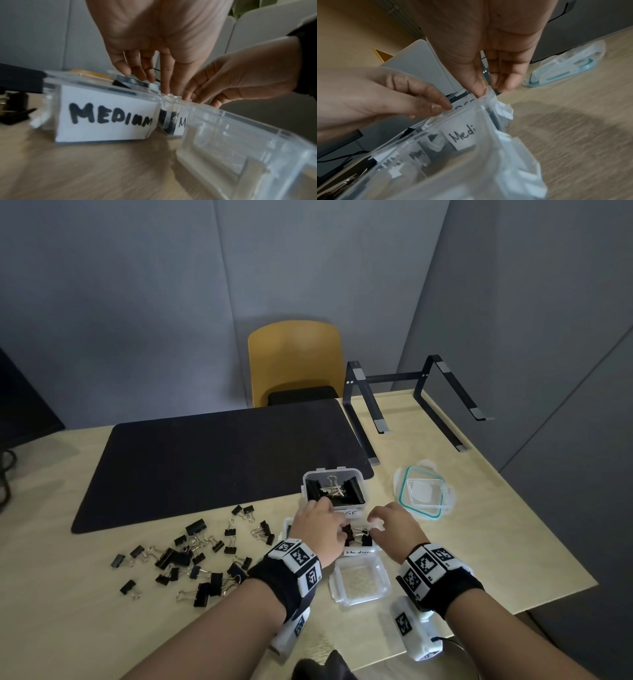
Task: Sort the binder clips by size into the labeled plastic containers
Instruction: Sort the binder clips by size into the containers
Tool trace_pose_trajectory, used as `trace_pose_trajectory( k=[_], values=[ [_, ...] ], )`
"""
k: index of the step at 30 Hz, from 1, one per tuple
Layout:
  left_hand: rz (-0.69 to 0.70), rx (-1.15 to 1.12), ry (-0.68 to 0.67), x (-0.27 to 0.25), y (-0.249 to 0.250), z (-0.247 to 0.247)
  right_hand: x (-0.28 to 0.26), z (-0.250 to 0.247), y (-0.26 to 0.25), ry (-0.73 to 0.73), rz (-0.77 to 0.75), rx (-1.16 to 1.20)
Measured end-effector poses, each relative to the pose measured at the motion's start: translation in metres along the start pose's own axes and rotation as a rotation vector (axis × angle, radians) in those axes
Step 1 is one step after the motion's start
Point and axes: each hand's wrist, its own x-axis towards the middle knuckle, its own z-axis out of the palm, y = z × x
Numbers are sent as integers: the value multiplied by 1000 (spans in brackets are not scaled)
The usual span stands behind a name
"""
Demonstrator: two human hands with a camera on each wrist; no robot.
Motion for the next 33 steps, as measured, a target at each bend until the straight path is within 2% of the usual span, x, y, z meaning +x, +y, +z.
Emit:
trace_pose_trajectory(
  k=[5, 9, 15, 20, 27, 33],
  values=[
    [-63, -154, 101, -23, -22, -14, -9, -4, -17, 70, -26, 63],
    [-175, -204, 87, -47, -56, -24, -17, -2, -41, 66, -109, 104],
    [-326, -242, -5, -76, -118, -36, -28, 18, -90, -21, -218, 135],
    [-424, -221, -14, -93, -164, -49, -34, 45, -122, -151, -276, 126],
    [-447, -197, -68, -116, -206, -52, -36, 85, -155, -285, -275, 83],
    [-437, -217, -21, -124, -221, -47, -34, 107, -167, -343, -317, -34]
  ],
)
